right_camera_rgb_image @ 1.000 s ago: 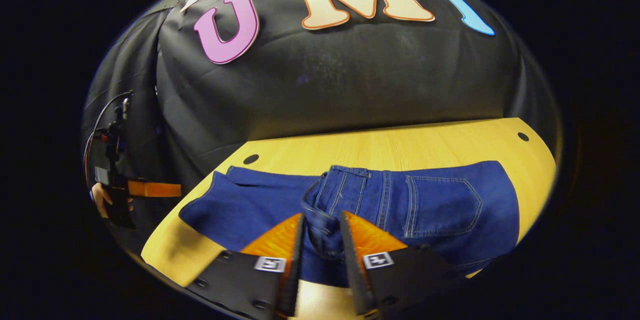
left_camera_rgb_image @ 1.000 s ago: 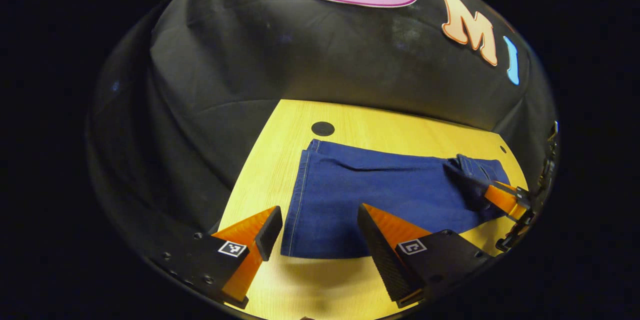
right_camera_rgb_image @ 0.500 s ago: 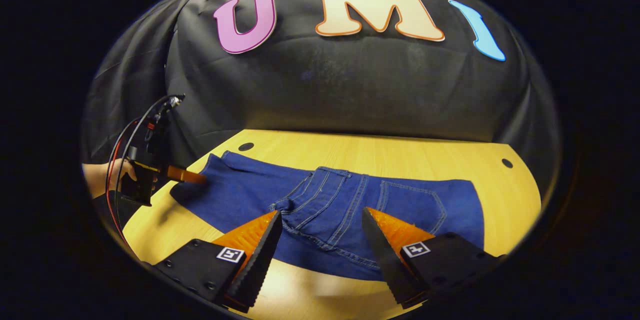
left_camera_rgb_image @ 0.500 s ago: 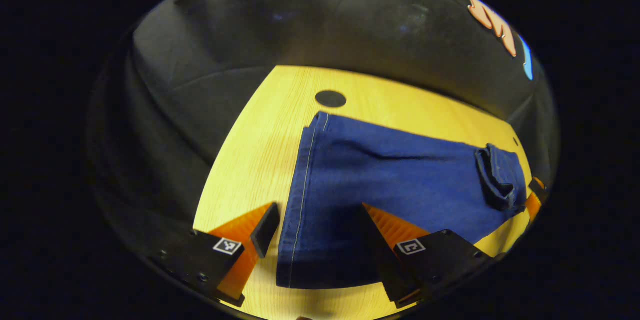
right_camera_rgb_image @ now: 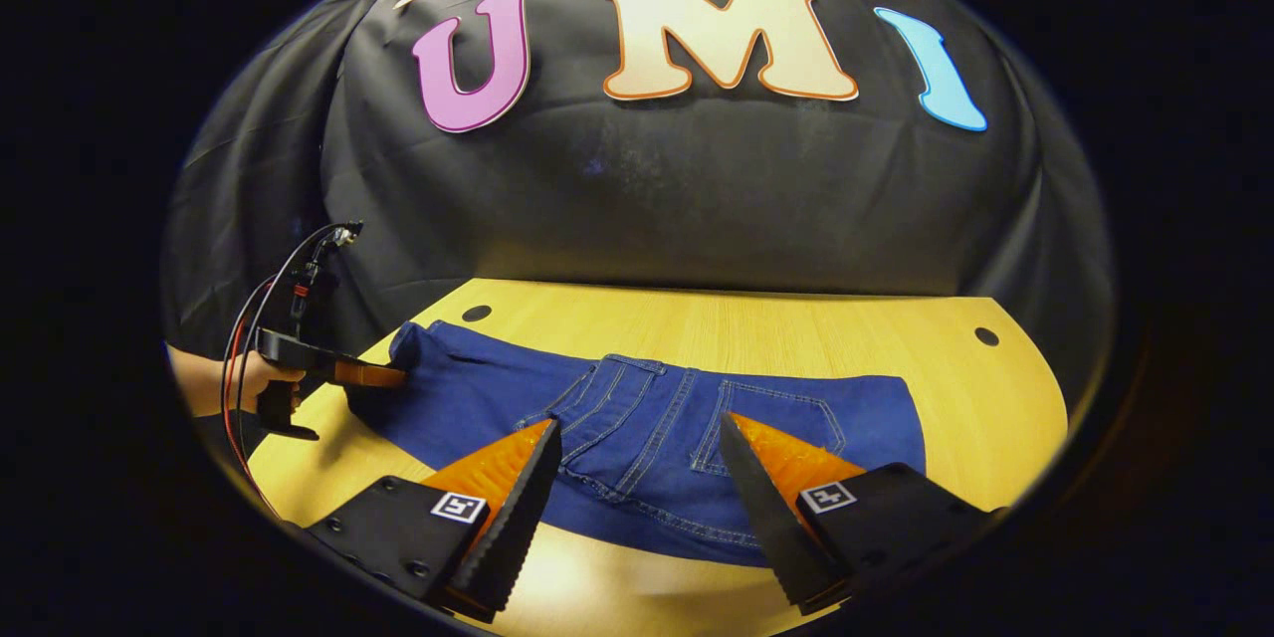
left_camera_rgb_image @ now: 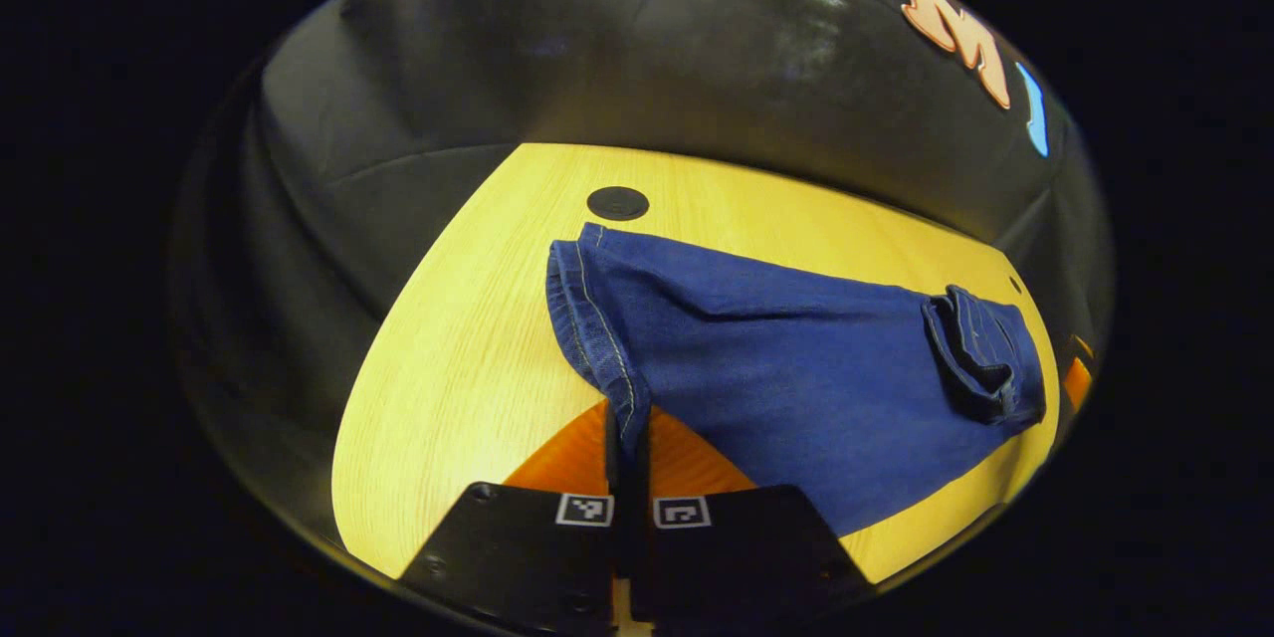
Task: Grasp the waist and the cuffs of the jeans and fold them to make the two legs overlap; first hold the waist and fold one-third of the jeans toward the cuffs, then hold the cuffs and fold the remaining one-third in the same direction to finish folding.
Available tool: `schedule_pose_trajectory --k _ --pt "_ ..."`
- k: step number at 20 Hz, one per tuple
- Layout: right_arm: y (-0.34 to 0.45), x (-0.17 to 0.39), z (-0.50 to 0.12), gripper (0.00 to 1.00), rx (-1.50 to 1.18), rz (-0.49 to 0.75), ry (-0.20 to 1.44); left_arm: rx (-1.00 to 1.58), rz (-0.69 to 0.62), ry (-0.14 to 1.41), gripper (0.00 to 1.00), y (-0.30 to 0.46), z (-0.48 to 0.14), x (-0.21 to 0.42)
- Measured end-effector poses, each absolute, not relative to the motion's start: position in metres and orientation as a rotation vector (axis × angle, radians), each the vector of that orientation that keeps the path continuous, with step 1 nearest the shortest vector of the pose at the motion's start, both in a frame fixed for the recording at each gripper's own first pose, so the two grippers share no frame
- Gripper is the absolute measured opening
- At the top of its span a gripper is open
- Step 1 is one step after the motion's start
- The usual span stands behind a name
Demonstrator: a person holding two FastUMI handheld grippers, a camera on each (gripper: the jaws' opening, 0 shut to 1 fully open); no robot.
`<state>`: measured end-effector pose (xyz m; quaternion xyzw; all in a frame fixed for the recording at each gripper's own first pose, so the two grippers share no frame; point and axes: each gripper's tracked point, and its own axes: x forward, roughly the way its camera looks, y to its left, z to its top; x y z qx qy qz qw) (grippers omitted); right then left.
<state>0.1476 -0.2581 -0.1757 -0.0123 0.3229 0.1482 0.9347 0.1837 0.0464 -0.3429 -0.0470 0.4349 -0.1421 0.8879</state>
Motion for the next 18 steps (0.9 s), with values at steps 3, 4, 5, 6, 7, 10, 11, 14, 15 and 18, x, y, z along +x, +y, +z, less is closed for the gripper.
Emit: schedule_pose_trajectory --k 3,4,5,6,7,10,11,14,15,18 --pt "-0.272 0.148 -0.157 0.94 -0.043 0.311 0.626 -0.099 -0.281 0.92 0.0 0.043 -0.329 0.181" --pt "-0.279 0.147 -0.151 0.98 -0.046 0.31 0.615 -0.11 -0.293 0.897 0.0 0.038 -0.316 0.182" --pt "-0.285 0.146 -0.145 0.98 -0.043 0.307 0.608 -0.124 -0.313 0.867 0.0 0.031 -0.297 0.183" --pt "-0.292 0.145 -0.142 0.98 -0.036 0.301 0.602 -0.139 -0.337 0.85 0.0 0.023 -0.279 0.18" --pt "-0.299 0.144 -0.138 0.98 -0.031 0.295 0.598 -0.15 -0.369 0.835 0.0 0.011 -0.261 0.18" --pt "-0.317 0.136 -0.129 0.94 -0.038 0.289 0.588 -0.161 -0.459 0.765 0.0 -0.034 -0.211 0.181" --pt "-0.322 0.133 -0.125 0.98 -0.044 0.294 0.582 -0.162 -0.485 0.747 0.0 -0.052 -0.195 0.179" --pt "-0.338 0.121 -0.115 0.98 -0.076 0.312 0.562 -0.138 -0.568 0.693 0.0 -0.111 -0.16 0.178" --pt "-0.342 0.116 -0.112 0.94 -0.082 0.32 0.559 -0.132 -0.593 0.679 0.0 -0.13 -0.15 0.177" --pt "-0.359 0.103 -0.106 0.98 -0.089 0.32 0.551 -0.127 -0.65 0.662 0.0 -0.175 -0.131 0.168"
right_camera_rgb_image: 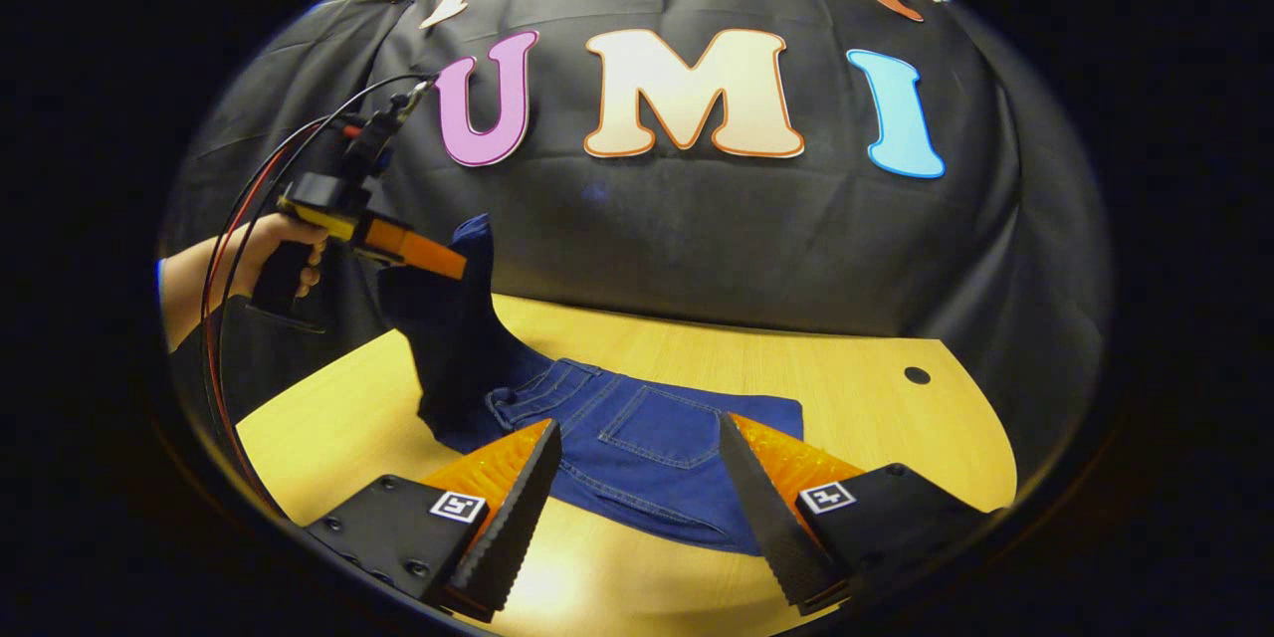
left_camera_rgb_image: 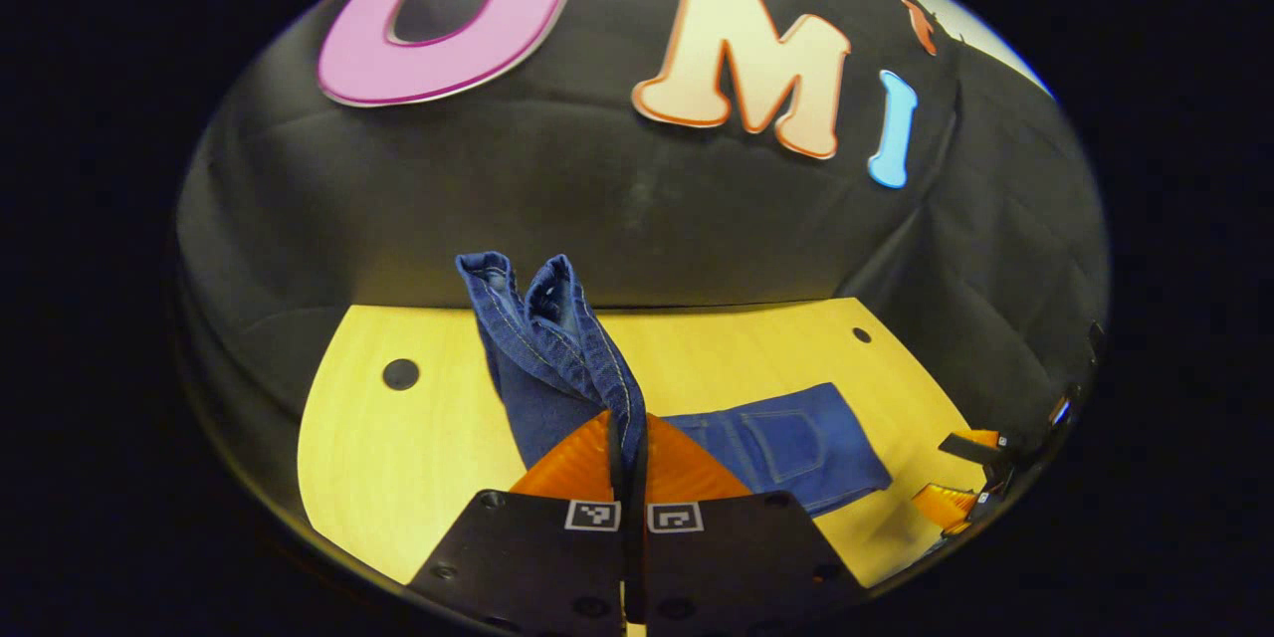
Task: Grasp the waist and the cuffs of the jeans and fold them to make the two legs overlap; first hold the waist and fold one-third of the jeans toward the cuffs, then hold the cuffs and fold the remaining one-third in the same direction to finish folding.
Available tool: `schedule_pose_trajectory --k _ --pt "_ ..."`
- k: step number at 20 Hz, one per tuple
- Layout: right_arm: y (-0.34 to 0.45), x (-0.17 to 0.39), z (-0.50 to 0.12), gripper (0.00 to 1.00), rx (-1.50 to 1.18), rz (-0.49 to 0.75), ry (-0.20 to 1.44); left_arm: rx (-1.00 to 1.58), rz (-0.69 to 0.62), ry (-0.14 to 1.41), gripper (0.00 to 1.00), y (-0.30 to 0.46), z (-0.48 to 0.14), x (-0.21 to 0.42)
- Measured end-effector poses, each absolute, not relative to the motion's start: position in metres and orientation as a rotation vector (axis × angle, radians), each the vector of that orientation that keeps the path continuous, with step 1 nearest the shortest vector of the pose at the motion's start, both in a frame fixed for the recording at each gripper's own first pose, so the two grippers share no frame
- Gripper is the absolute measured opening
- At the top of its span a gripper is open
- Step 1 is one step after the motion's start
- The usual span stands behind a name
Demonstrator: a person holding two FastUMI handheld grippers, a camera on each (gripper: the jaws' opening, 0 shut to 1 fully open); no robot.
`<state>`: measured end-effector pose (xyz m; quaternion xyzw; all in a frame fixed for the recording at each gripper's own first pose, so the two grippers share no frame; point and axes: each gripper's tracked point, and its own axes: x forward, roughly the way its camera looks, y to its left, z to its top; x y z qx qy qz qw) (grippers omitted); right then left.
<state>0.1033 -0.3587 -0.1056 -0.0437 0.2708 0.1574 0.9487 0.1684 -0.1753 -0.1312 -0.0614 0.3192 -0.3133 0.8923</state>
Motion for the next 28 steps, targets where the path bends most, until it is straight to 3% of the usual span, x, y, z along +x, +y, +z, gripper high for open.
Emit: schedule_pose_trajectory --k 2,3,8,15,16,17,21,25,27,28 --pt "-0.372 0.097 -0.102 0.94 -0.086 0.312 0.549 -0.137 -0.694 0.658 0.0 -0.21 -0.122 0.157" --pt "-0.38 0.095 -0.101 0.98 -0.083 0.304 0.551 -0.137 -0.718 0.66 0.0 -0.228 -0.119 0.151" --pt "-0.426 0.081 -0.098 0.98 -0.078 0.251 0.559 -0.119 -0.805 0.709 0.0 -0.309 -0.141 0.122" --pt "-0.466 0.066 -0.104 0.98 -0.055 0.196 0.589 -0.06 -0.782 0.906 0.0 -0.373 -0.227 0.075" --pt "-0.468 0.064 -0.104 0.94 -0.057 0.2 0.591 -0.051 -0.778 0.931 0.0 -0.375 -0.235 0.067" --pt "-0.467 0.065 -0.101 0.98 -0.055 0.205 0.583 -0.062 -0.773 0.927 0.0 -0.379 -0.236 0.06" --pt "-0.457 0.076 -0.066 0.98 -0.039 0.231 0.483 -0.187 -0.678 0.604 1.0 -0.369 -0.154 0.075" --pt "-0.436 0.086 -0.009 0.98 0.014 0.237 0.332 -0.142 -0.573 0.301 0.96 -0.295 -0.06 0.055" --pt "-0.419 0.084 0.015 0.93 0.027 0.251 0.275 -0.103 -0.536 0.224 0.95 -0.262 -0.037 0.037" --pt "-0.412 0.081 0.023 0.98 0.027 0.256 0.257 -0.083 -0.511 0.208 0.95 -0.247 -0.034 0.027"
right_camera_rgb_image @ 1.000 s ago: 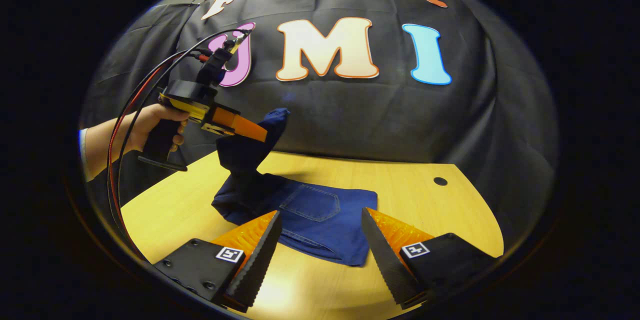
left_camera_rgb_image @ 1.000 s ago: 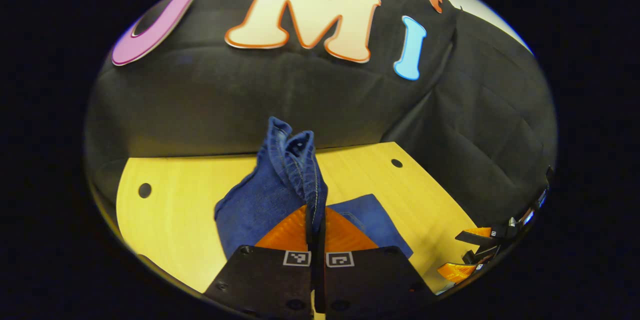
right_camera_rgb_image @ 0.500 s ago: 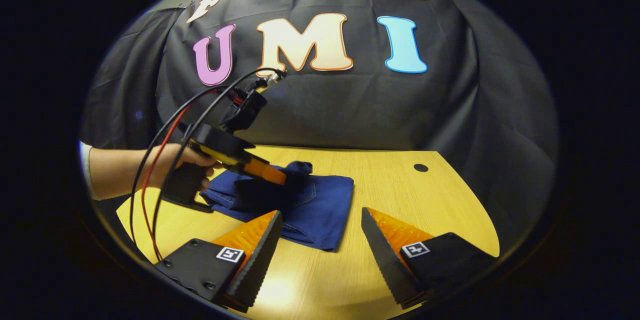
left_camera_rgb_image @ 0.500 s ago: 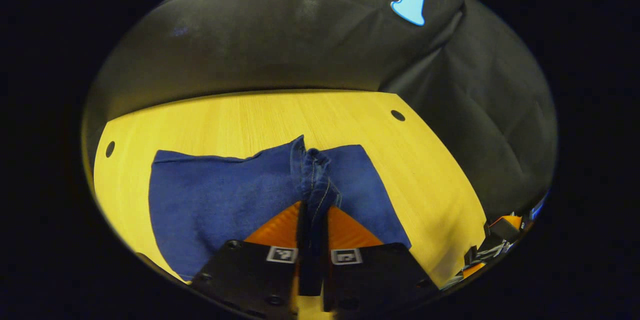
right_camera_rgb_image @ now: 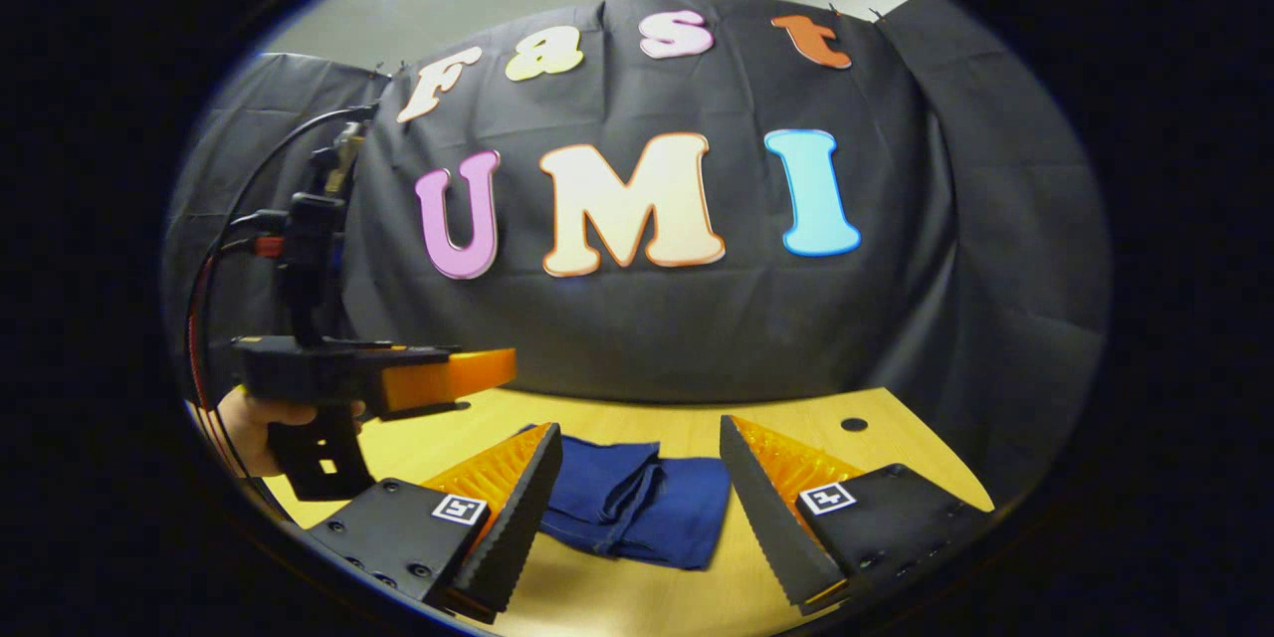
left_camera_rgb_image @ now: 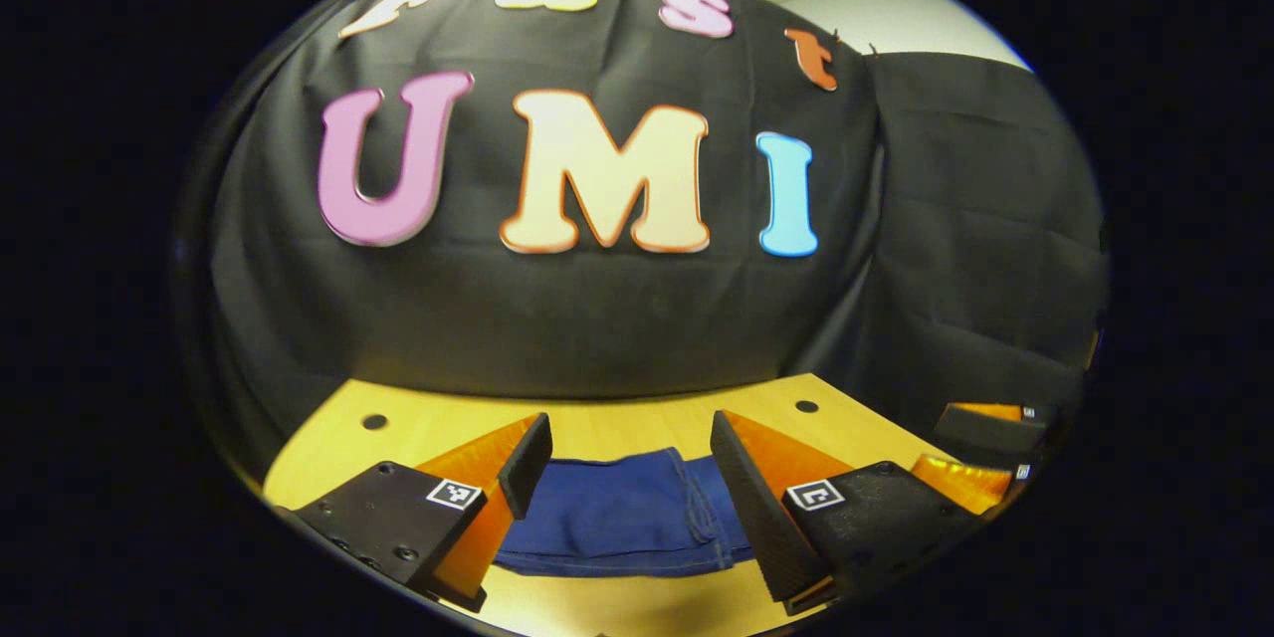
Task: Grasp the waist and the cuffs of the jeans and fold them to make the two legs overlap; first hold the waist and fold one-third of the jeans toward the cuffs, then hold the cuffs and fold the remaining one-third in the same direction to finish folding.
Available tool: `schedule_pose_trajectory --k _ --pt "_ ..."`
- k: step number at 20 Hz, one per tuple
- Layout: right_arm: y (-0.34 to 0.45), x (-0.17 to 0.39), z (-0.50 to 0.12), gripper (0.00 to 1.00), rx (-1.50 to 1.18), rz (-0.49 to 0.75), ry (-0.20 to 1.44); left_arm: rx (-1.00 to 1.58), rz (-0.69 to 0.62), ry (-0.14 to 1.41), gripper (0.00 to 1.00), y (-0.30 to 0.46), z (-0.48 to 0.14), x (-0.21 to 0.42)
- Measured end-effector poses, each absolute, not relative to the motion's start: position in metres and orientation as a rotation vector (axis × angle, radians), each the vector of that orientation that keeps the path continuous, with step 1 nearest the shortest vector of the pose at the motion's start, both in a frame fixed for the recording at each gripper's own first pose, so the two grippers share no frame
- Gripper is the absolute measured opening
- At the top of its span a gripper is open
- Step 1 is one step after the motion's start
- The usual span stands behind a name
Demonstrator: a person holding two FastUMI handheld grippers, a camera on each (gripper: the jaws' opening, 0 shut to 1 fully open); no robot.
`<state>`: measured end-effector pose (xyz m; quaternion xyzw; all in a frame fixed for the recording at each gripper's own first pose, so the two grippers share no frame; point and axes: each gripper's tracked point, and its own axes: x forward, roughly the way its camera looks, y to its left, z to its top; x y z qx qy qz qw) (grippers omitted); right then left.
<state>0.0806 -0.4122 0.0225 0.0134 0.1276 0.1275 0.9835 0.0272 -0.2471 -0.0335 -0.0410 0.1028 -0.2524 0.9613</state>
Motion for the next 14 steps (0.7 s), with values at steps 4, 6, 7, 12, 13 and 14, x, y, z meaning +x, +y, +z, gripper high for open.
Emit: schedule_pose_trajectory --k 4,6,7,12,13,14 --pt "-0.388 0.051 0.06 0.98 0.036 0.258 0.197 -0.029 -0.458 0.187 0.95 -0.192 -0.027 -0.017" --pt "-0.378 0.03 0.082 0.93 0.029 0.259 0.161 -0.038 -0.424 0.196 0.94 -0.167 -0.027 -0.042" --pt "-0.377 0.021 0.094 0.93 0.018 0.247 0.136 -0.056 -0.423 0.196 0.95 -0.159 -0.025 -0.056" --pt "-0.367 -0.033 0.137 0.94 -0.041 0.229 0.039 -0.099 -0.391 0.176 0.95 -0.122 -0.011 -0.095" --pt "-0.365 -0.039 0.142 0.98 -0.046 0.229 0.03 -0.104 -0.382 0.166 0.95 -0.116 -0.006 -0.099" --pt "-0.362 -0.048 0.146 0.96 -0.04 0.236 0.025 -0.105 -0.376 0.153 0.94 -0.109 0.0 -0.106"
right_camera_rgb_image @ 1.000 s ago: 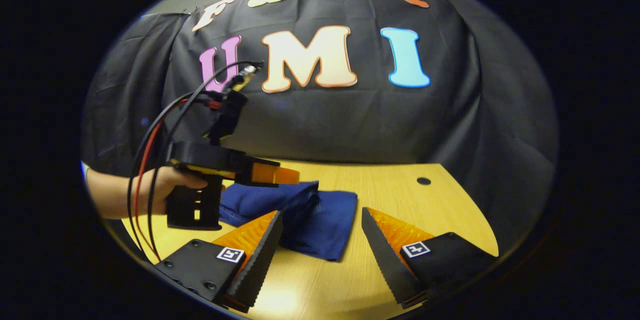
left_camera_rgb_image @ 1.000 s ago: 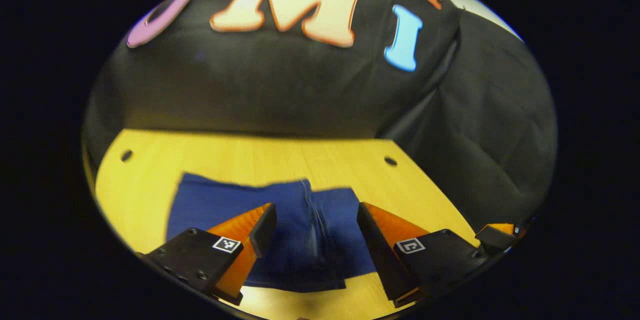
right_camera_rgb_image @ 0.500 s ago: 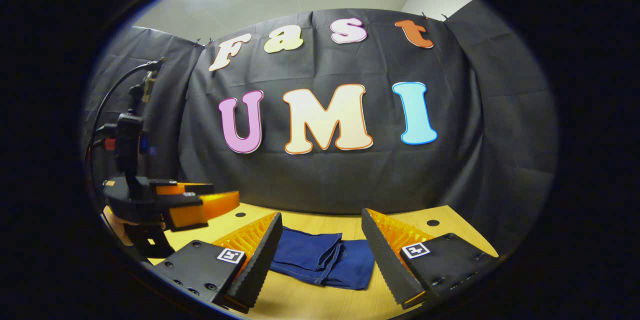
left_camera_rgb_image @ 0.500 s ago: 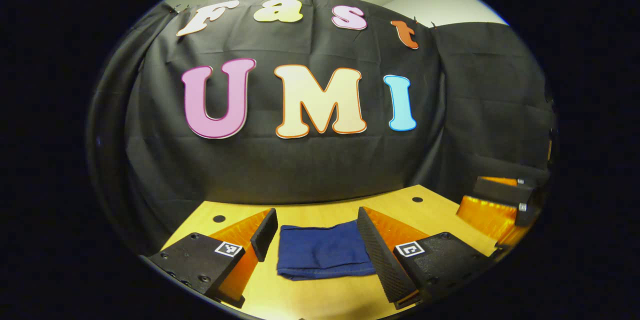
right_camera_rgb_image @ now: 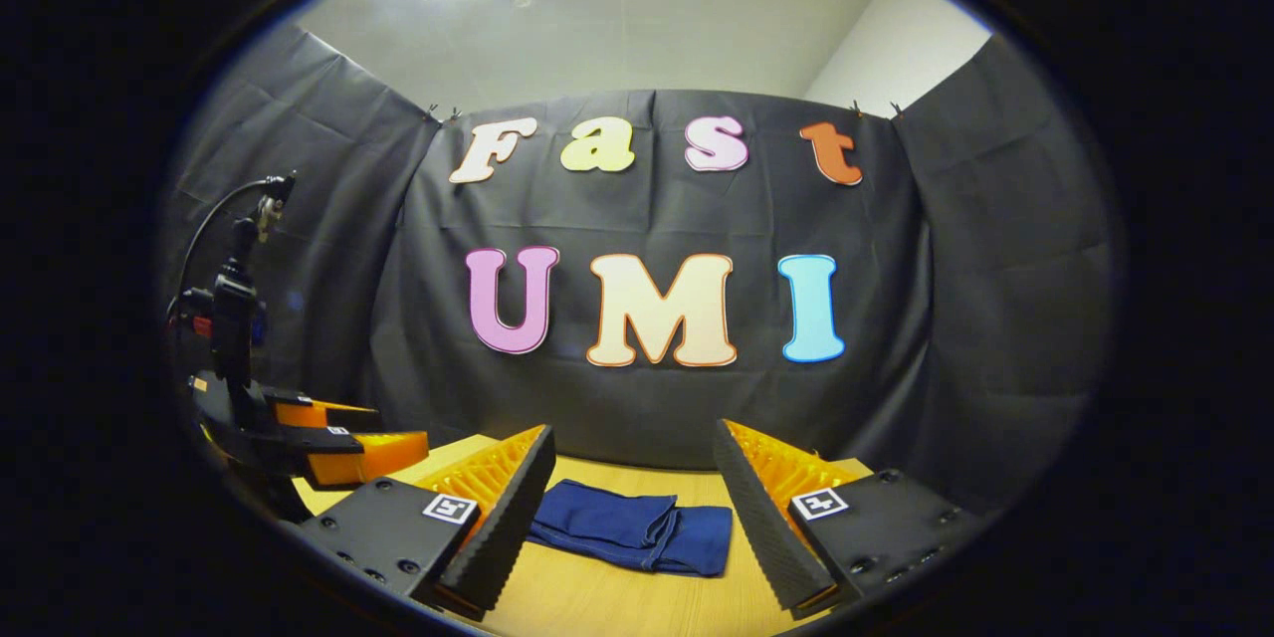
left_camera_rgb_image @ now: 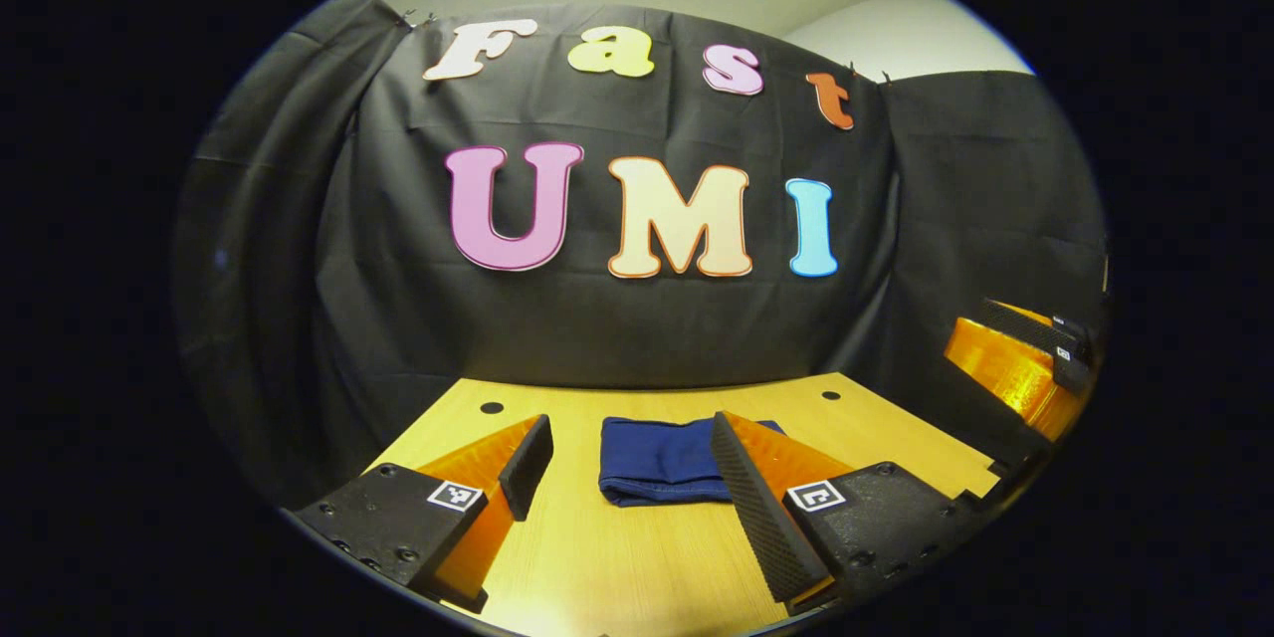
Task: Grasp the waist and the cuffs of the jeans and fold them to make the two legs overlap; first hold the waist and fold one-third of the jeans toward the cuffs, then hold the cuffs and fold the remaining one-third in the same direction to finish folding.
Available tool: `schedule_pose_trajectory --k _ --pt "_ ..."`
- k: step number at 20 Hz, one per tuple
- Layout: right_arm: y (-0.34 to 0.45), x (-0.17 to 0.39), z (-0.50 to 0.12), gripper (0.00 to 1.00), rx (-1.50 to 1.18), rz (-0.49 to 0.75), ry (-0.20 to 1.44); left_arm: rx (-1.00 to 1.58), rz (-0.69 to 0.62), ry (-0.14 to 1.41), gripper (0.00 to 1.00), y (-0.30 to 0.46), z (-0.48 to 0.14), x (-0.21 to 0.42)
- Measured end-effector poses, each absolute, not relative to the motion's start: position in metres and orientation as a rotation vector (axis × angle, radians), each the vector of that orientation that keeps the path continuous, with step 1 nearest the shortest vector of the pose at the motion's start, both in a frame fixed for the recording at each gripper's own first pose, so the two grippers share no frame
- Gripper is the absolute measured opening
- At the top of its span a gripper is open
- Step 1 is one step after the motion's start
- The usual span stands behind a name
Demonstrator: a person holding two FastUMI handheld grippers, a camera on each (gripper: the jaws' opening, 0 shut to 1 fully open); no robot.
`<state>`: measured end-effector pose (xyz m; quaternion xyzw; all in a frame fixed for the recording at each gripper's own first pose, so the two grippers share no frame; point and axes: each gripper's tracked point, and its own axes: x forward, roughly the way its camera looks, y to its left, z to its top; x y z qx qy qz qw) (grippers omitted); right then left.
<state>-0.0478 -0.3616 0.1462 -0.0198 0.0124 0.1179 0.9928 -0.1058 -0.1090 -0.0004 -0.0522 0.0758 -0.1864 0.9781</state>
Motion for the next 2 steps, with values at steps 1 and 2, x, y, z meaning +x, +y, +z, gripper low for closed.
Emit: schedule_pose_trajectory --k 1,2 --pt "-0.3564 -0.0544 0.1495 0.99 -0.032 0.246 0.021 -0.104 -0.372 0.14 0.94 -0.1052 0.0055 -0.1099" --pt "-0.3526 -0.0568 0.1509 0.99 -0.027 0.251 0.014 -0.1 -0.366 0.125 0.94 -0.1003 0.0112 -0.1124"
